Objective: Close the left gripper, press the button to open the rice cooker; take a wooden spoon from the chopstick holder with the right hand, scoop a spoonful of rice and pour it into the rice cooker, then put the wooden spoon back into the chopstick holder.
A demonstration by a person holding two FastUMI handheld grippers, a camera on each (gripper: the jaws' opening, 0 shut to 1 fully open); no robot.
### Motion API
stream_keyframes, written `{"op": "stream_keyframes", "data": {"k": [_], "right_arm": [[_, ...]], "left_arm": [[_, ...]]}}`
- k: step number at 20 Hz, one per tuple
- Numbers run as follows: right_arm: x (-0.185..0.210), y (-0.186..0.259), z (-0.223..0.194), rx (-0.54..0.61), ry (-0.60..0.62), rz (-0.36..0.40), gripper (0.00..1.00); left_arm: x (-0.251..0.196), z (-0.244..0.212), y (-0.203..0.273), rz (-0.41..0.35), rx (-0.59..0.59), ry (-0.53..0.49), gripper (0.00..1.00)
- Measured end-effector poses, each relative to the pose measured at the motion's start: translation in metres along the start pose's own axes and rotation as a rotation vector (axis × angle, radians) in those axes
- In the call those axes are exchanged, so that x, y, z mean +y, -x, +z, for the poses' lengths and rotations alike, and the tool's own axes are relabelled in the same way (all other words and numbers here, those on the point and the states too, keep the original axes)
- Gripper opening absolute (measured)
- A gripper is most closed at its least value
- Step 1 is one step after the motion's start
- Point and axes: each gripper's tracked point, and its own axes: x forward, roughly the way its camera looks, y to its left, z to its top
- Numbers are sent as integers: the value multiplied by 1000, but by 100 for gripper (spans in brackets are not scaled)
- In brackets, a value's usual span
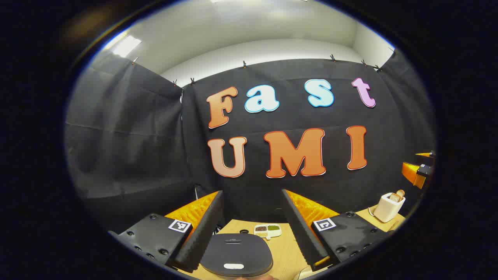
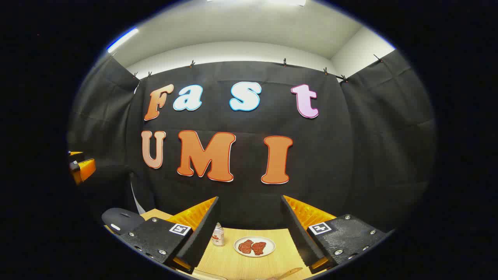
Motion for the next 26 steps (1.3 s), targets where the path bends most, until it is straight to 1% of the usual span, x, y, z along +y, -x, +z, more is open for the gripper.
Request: {"op": "stream_keyframes", "data": {"k": [2,4,5,6,8,9,11,14,16,20,22,26], "right_arm": [[-10,3,0,-6,-2,-19,94],[-19,5,-9,6,-9,-39,94],[-22,6,-17,21,-11,-51,96],[-25,8,-22,33,-9,-64,93],[-30,12,-25,41,-4,-78,94],[-32,14,-28,45,-2,-82,94],[-38,16,-32,57,3,-95,94],[-43,21,-34,66,4,-108,94],[-48,23,-35,69,5,-116,94],[-56,28,-39,74,4,-138,94],[-59,31,-42,81,-2,-143,94],[-62,35,-43,83,-7,-146,94]], "left_arm": [[-3,-1,0,-8,6,1,100],[-3,-17,0,1,57,1,100],[-7,-24,0,-11,82,12,100],[-6,-29,3,-12,101,21,100],[-2,-33,2,2,120,24,99],[3,-36,0,23,132,10,99],[2,-40,2,17,149,15,99],[1,-37,3,12,145,5,100],[1,-31,2,9,130,-9,93],[1,-27,2,5,125,-20,100],[-1,-26,5,-2,123,-24,100],[-11,-17,6,-30,102,-37,95]]}}
